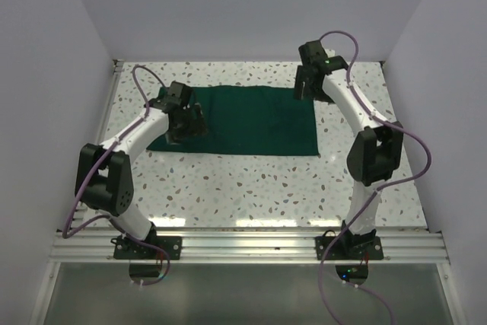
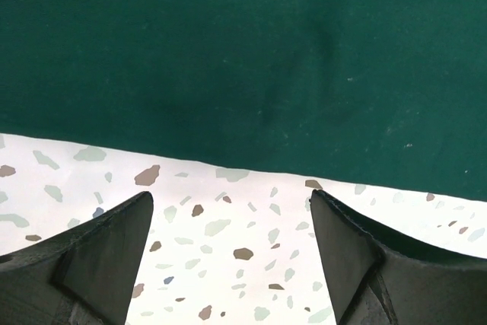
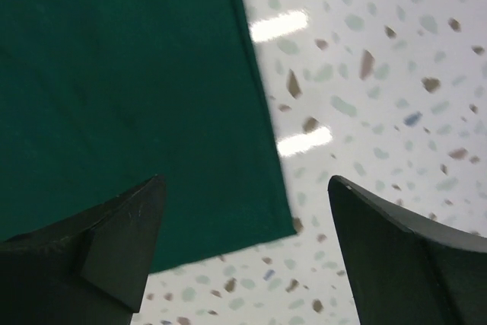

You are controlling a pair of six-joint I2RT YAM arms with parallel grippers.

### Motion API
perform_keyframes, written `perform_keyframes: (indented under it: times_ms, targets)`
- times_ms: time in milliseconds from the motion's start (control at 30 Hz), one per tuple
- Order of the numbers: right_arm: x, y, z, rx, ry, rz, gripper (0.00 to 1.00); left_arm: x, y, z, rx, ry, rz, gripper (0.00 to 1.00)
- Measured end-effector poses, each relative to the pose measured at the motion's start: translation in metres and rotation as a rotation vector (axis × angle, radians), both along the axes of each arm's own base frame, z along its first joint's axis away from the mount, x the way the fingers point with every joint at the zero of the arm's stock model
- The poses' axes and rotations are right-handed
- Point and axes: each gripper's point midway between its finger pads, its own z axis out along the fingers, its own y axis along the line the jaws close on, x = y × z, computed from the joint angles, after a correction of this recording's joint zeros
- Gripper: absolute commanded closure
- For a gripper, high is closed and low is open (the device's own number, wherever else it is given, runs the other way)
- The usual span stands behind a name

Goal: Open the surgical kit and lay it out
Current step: Open the surgical kit at the center of the board.

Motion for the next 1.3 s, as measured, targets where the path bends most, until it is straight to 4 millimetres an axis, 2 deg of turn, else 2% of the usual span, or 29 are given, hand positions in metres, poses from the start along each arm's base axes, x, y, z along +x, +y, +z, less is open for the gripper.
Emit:
perform_keyframes:
  times_ms: [67, 133, 300, 400, 567, 900, 1133, 1300]
  targets:
    - [0.027, 0.015, 0.003, 0.053, -0.050, 0.015, 0.12, -0.001, 0.002, 0.003, 0.007, -0.005, -0.001, 0.12]
    - [0.046, 0.025, -0.007, 0.090, -0.057, 0.025, 0.20, -0.003, 0.004, 0.007, 0.016, -0.013, 0.000, 0.12]
    - [0.085, 0.036, -0.046, 0.135, -0.035, 0.020, 0.29, -0.005, 0.011, 0.019, 0.038, -0.043, 0.012, 0.12]
    - [0.101, 0.038, -0.072, 0.149, -0.017, 0.010, 0.33, -0.007, 0.015, 0.025, 0.054, -0.057, 0.022, 0.12]
    - [0.118, 0.031, -0.100, 0.180, 0.000, -0.023, 0.36, -0.010, 0.023, 0.028, 0.088, -0.057, 0.038, 0.12]
    - [0.138, -0.002, -0.136, 0.237, 0.015, -0.109, 0.38, -0.030, 0.038, 0.025, 0.142, -0.019, 0.060, 0.12]
    - [0.148, -0.006, -0.137, 0.279, -0.007, -0.123, 0.40, -0.040, 0.042, 0.021, 0.150, 0.005, 0.085, 0.12]
    - [0.155, -0.004, -0.138, 0.300, -0.026, -0.120, 0.54, -0.051, 0.046, 0.017, 0.159, 0.025, 0.103, 0.12]
